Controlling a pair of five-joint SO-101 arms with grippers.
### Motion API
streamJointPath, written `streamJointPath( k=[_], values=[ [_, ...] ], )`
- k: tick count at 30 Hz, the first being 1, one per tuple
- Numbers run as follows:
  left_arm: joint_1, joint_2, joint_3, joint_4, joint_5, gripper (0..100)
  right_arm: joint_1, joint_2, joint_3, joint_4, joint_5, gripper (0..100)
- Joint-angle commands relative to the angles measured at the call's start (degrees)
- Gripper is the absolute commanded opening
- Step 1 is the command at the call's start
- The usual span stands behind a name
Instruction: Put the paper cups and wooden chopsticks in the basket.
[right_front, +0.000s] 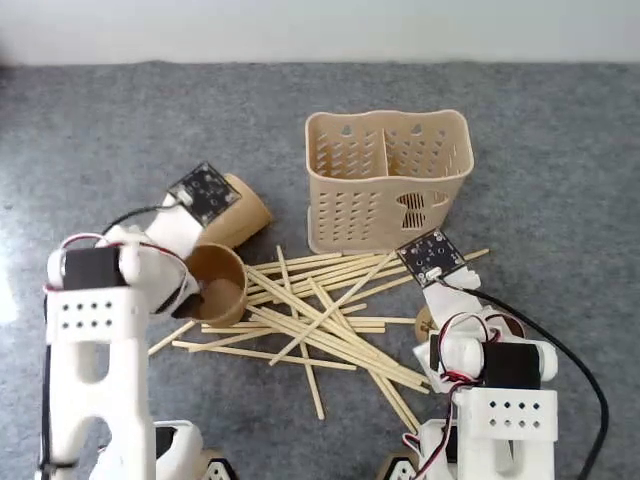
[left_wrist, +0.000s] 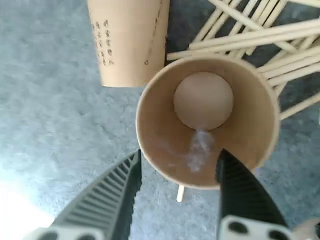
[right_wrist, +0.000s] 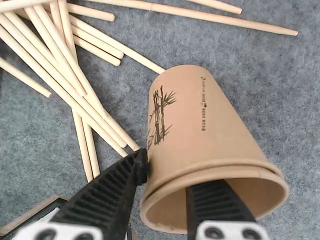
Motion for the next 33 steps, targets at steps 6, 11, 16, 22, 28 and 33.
streamJointPath(
  k=[6,11,16,22,28,33],
  values=[
    [-1.6,-5.9,-0.3,-3.6,0.3,24,0.7,-1.1,-0.4,0.3,-0.5,11.3],
    [-5.5,-5.9,0.0,-6.4,0.4,24,0.7,-1.1,-0.4,0.3,-0.6,11.3],
    [-7.7,-5.8,1.7,-7.5,0.3,24,0.7,-1.1,-0.4,0.3,-0.8,11.3],
    [-6.6,-6.2,9.3,-14.6,0.4,24,0.7,-1.1,-0.4,0.3,-0.6,11.3],
    [-10.1,-6.2,11.4,-21.6,5.8,24,0.7,-1.1,-0.4,0.3,-0.5,11.3],
    [-11.9,-6.2,11.3,-24.0,9.8,24,0.7,-1.1,-0.4,0.3,-0.5,11.3]
  ],
)
